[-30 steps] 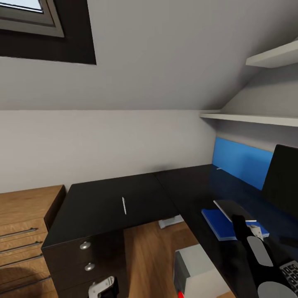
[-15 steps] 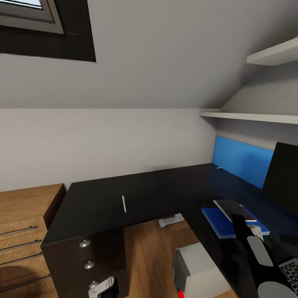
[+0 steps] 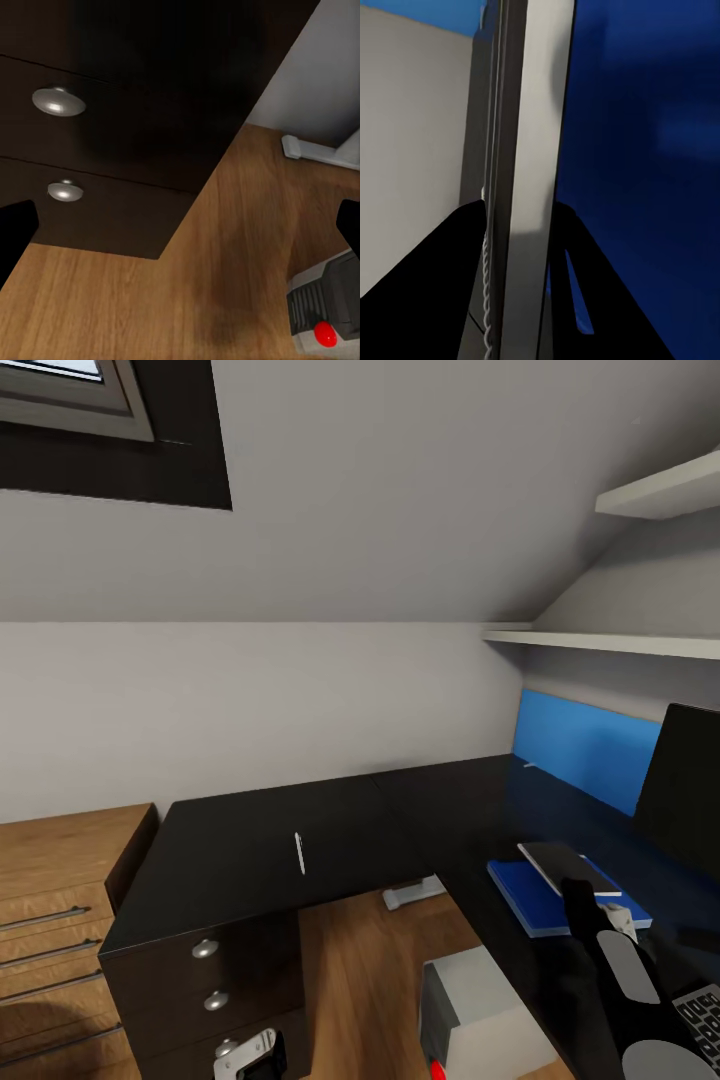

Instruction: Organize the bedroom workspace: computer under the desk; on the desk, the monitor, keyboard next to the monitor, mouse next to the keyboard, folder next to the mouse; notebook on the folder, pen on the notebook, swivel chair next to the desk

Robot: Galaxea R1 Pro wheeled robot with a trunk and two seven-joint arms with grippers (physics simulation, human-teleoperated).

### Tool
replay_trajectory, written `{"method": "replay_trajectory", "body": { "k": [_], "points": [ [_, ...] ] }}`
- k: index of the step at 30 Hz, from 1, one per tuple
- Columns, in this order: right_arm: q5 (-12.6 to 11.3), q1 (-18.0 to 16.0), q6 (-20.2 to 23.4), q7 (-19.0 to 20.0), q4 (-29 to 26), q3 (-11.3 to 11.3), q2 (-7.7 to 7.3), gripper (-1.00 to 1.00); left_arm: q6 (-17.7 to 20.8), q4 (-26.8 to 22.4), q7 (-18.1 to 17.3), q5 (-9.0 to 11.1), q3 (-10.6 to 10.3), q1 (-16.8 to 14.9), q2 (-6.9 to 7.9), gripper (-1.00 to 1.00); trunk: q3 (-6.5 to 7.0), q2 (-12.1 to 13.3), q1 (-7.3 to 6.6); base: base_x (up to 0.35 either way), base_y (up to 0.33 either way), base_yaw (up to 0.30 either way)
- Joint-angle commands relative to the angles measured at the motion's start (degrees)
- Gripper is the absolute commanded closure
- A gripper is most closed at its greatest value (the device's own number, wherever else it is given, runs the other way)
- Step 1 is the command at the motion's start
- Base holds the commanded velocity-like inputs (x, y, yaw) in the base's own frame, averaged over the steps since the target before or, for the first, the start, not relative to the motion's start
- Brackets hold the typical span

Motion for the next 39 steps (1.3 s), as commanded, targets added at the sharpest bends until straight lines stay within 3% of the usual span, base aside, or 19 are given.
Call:
{"method": "replay_trajectory", "body": {
  "k": [1, 39],
  "points": [
    [-0.4, 0.0, 0.3, -0.3, -0.1, -0.1, 0.02, 1.0, -0.4, 0.0, 0.3, 0.6, -0.3, -0.1, 0.08, -1.0, -0.07, 0.0, 0.0, 0.0, 0.0, 0.0],
    [-0.4, 0.0, 0.4, -0.4, -0.2, 0.0, -0.03, 1.0, -0.4, 2.1, 0.2, 0.5, -0.7, -0.1, 0.26, -1.0, -0.07, 0.0, 0.0, 0.0, 0.0, 0.0]
  ]
}}
